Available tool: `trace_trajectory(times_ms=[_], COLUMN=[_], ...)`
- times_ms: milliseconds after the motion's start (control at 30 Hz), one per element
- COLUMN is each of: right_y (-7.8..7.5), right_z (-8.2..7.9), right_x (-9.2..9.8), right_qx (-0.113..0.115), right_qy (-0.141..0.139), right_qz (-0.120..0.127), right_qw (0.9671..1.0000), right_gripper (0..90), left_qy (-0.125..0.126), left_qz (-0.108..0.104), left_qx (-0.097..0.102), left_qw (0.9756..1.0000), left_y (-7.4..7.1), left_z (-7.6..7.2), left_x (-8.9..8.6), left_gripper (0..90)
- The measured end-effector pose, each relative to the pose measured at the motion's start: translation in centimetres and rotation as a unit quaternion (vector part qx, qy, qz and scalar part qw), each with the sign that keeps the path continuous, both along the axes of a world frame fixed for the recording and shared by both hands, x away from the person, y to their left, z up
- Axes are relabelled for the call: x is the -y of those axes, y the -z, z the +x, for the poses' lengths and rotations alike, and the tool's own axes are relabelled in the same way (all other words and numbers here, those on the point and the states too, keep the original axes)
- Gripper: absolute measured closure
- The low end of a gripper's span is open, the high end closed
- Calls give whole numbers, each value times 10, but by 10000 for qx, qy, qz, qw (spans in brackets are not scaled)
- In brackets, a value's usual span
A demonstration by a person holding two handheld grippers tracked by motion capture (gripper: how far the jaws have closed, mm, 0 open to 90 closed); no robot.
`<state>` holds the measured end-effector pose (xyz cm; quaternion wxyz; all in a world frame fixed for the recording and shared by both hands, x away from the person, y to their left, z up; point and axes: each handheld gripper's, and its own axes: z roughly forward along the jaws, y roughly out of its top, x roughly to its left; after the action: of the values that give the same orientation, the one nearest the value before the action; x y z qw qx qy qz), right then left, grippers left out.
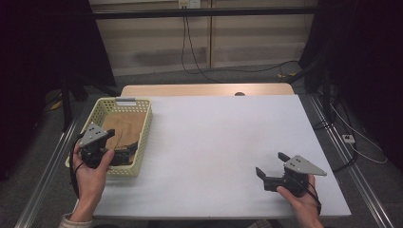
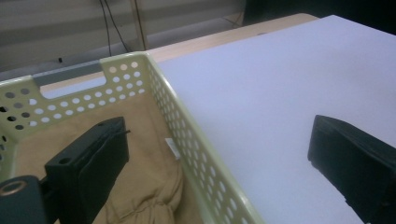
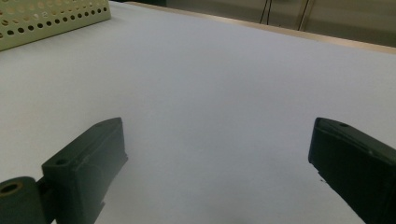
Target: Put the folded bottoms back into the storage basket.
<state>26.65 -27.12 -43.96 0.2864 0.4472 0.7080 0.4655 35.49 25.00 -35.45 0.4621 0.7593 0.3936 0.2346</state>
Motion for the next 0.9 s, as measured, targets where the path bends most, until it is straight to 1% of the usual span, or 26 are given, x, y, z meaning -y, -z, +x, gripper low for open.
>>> trace_trajectory(times_ms=[33, 267, 567, 633, 767, 900], right_y=[0, 0, 0, 0, 0, 0], right_z=[0, 0, 0, 0, 0, 0], right_x=[0, 0, 0, 0, 0, 0], right_qx=[-1, 0, 4, 2, 2, 6], right_qy=[-4, -19, -27, -25, -30, -49], right_qz=[4, 3, 0, 5, 3, -5], right_qw=[10000, 10000, 10000, 10000, 10000, 10000], right_gripper=[40, 40, 40, 40, 40, 41], left_qy=[36, 170, 364, 413, 546, 624], left_qz=[-12, 120, 131, 112, 220, 216], left_qx=[4, 20, 10, 39, -42, -104], left_qw=[10000, 9998, 9993, 9991, 9983, 9978], left_y=[-1, -6, -7, -7, -4, 2], left_z=[0, 3, 7, 7, 9, 9], left_x=[2, 14, 35, 41, 51, 61], left_gripper=[53, 54, 56, 56, 55, 55])
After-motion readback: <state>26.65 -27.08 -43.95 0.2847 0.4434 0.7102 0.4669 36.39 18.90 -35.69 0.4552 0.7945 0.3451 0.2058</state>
